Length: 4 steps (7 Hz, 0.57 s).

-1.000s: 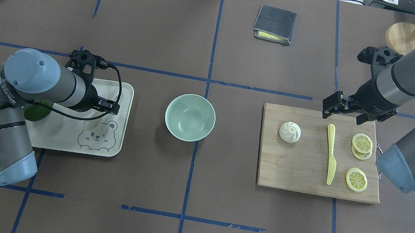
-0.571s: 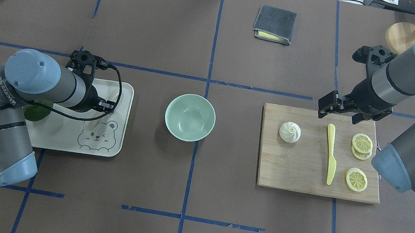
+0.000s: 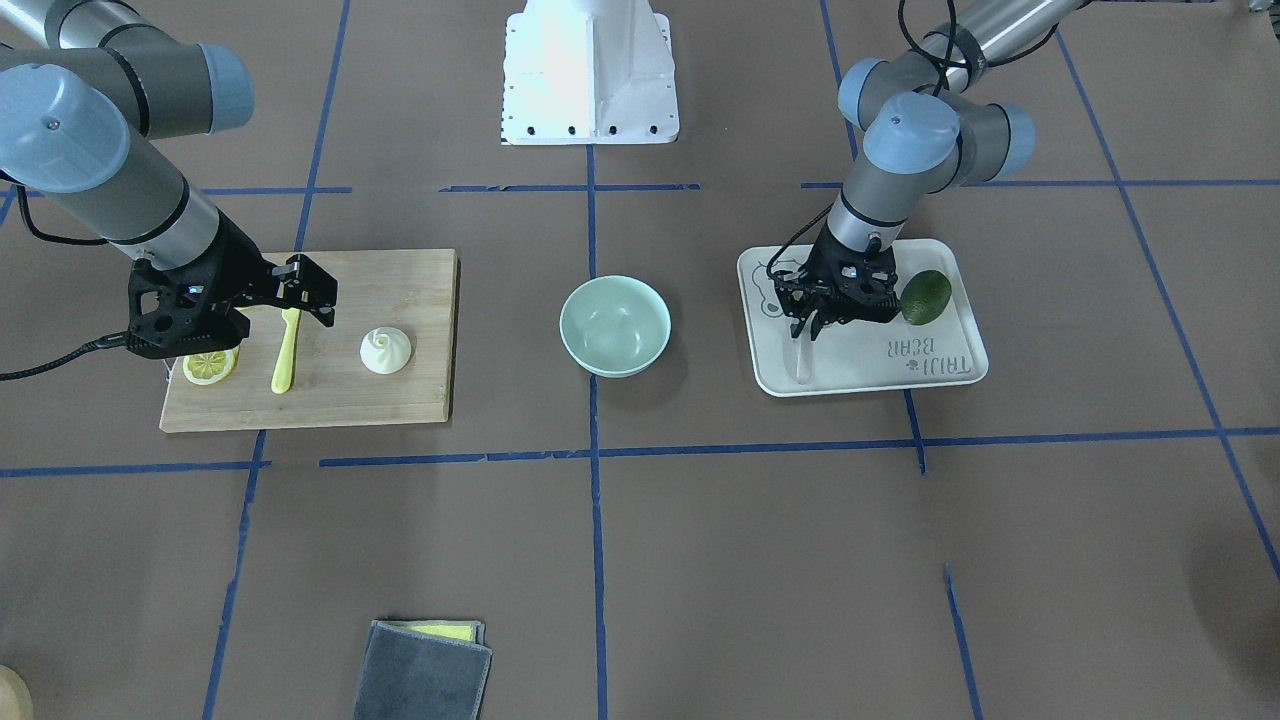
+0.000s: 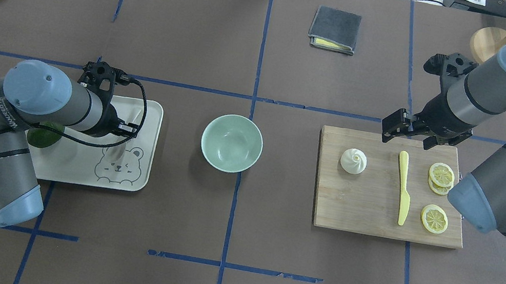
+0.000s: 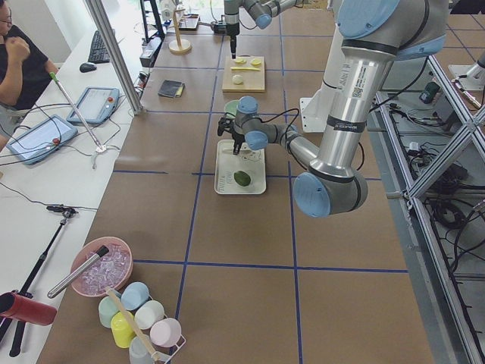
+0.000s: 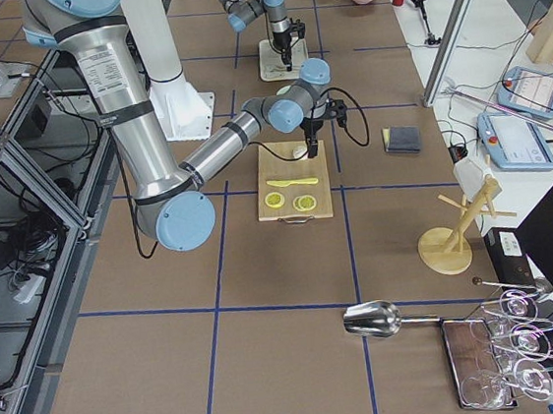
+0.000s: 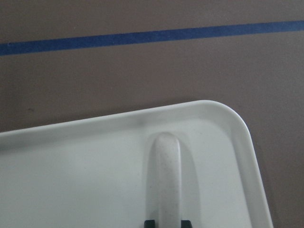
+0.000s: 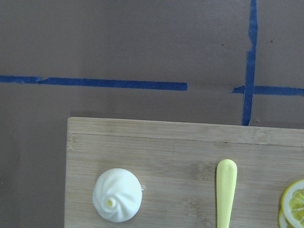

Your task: Put spoon and bun in bowl

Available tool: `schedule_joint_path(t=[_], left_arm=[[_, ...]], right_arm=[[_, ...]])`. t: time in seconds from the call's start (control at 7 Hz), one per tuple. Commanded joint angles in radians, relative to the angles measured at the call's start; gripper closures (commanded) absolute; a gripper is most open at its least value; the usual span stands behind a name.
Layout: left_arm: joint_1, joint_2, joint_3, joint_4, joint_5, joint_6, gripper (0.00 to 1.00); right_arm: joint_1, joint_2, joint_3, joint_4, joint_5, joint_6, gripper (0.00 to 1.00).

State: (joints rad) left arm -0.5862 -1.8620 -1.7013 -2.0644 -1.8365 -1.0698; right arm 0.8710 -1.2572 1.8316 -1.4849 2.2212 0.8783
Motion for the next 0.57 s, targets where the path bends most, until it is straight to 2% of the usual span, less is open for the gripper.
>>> schedule_joint_path(t=[0.0,0.14,0.29,0.43], left_arm=[[-0.014,0.014,-0.068,0.045,-0.001,0.007,1.0],[-0.014,0.011,-0.133,0.132,-0.003,0.008,1.0],[-0.008,-0.005,-0.152,0.192,-0.004,-0.002,1.0],[-0.012,-0.038,-0.15,0.197,-0.006,-0.004,1.0]], right_arm=[[-0.009,0.001,0.0,0.0,-0.003,0.004,0.0],[-0.029,0.015,-0.002,0.0,-0.032,0.016,0.0],[-0.049,0.041,-0.026,0.002,-0.069,0.036,0.0],[-0.064,0.068,-0.049,0.002,-0.081,0.044,0.0]])
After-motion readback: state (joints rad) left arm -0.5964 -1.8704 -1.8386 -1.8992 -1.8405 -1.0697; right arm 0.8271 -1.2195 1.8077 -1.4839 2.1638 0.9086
